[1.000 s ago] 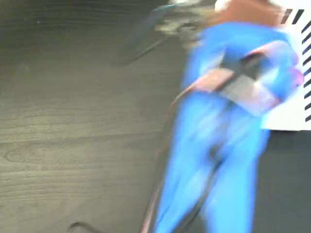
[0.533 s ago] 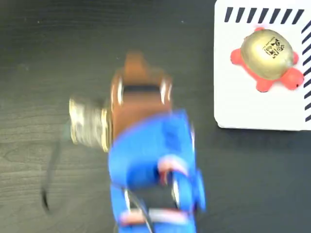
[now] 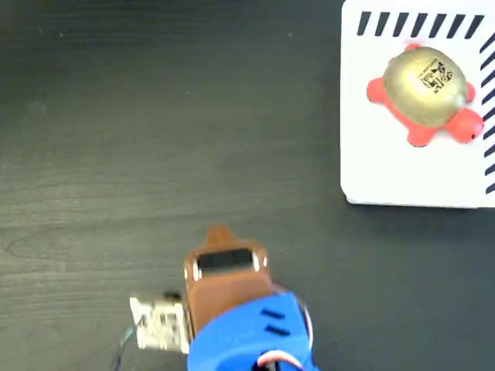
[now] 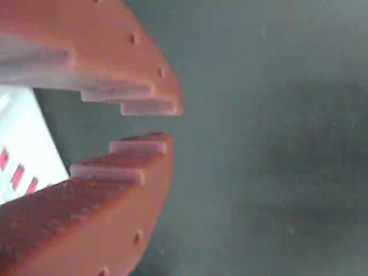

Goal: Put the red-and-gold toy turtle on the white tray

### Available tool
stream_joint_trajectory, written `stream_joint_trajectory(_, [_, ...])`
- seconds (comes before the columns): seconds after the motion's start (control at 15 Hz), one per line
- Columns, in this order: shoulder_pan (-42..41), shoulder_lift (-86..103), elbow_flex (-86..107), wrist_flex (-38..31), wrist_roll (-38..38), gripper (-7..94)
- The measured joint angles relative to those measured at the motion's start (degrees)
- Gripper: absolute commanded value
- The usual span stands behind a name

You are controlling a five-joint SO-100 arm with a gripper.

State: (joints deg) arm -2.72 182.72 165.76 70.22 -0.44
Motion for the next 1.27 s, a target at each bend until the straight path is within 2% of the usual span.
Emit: stream_joint_trajectory(1.27, [0.1,3.1,2.0,0.6,0.4,0])
